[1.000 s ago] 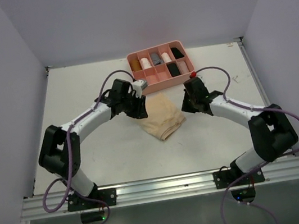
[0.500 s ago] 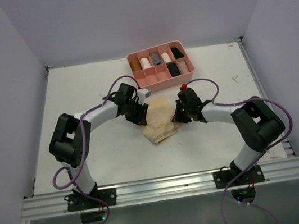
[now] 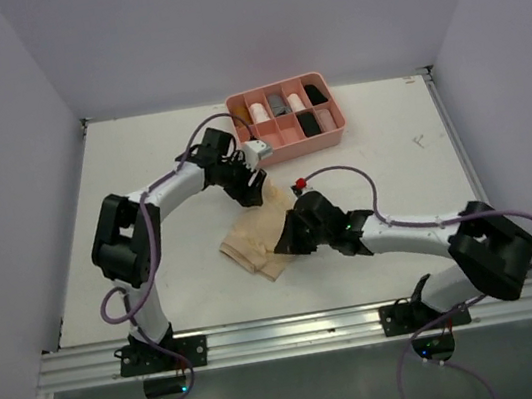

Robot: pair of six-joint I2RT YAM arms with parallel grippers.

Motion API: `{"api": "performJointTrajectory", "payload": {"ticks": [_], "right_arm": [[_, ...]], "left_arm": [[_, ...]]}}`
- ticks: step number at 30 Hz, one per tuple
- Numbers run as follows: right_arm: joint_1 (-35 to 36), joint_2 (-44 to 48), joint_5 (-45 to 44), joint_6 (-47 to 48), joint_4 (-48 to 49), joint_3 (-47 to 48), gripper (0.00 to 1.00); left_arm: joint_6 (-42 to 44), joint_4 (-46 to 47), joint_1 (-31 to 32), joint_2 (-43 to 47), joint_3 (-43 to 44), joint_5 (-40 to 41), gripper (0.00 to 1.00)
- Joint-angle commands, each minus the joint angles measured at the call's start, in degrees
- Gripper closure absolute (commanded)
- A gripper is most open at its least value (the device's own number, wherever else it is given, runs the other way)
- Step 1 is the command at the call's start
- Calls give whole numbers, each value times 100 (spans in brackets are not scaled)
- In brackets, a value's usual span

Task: Roll the underwear
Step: Fold the underwear

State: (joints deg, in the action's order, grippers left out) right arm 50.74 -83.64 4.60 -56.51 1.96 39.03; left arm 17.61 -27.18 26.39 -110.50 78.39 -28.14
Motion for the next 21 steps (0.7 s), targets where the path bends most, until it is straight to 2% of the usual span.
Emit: {"api": "performJointTrajectory", "payload": {"ticks": [1, 3, 6, 8, 9, 10, 11, 12, 13, 15, 17, 21], "right_arm": [[-292, 1058, -757, 105, -702, 272, 86], [-563, 1217, -1057, 271, -1038, 429, 75], [-889, 851, -1040, 667, -1566, 790, 75], [-995, 499, -918, 947, -1856, 1009, 77], [-1039, 315, -787, 1010, -1970, 1272, 78], [-1040, -53, -724, 1071, -2110, 1387, 78], [-1057, -196, -654, 1168, -2146, 1502, 76], [-1066, -336, -575, 1203, -2164, 1685, 73], [-1075, -599, -574, 1230, -2330, 1792, 72], [-1145, -767, -522, 1265, -2393, 1968, 68], [-1207, -960, -478, 1265, -2498, 2073, 68], [-1330, -1111, -206, 1230, -2464, 2048, 69]], "left_arm": [[104, 466, -318, 931, -191, -384, 31], [198, 714, -547, 1737, -716, -569, 24], [910, 477, -565, 2835, -1507, -1008, 19], [1402, 337, -487, 3331, -1974, -1037, 0], [1560, 310, -190, 3725, -2377, -783, 0], [1788, 379, 74, 3894, -2581, -6, 0], [1799, 537, 625, 4061, -2801, 350, 0], [1738, 738, 839, 4350, -3212, 684, 0], [1494, 1106, 1050, 4457, -3381, 1409, 0], [1282, 1162, 1630, 4476, -3558, 2246, 0], [974, 1250, 2069, 4441, -3611, 2628, 0], [788, 1513, 2502, 4353, -3848, 2989, 0]]}}
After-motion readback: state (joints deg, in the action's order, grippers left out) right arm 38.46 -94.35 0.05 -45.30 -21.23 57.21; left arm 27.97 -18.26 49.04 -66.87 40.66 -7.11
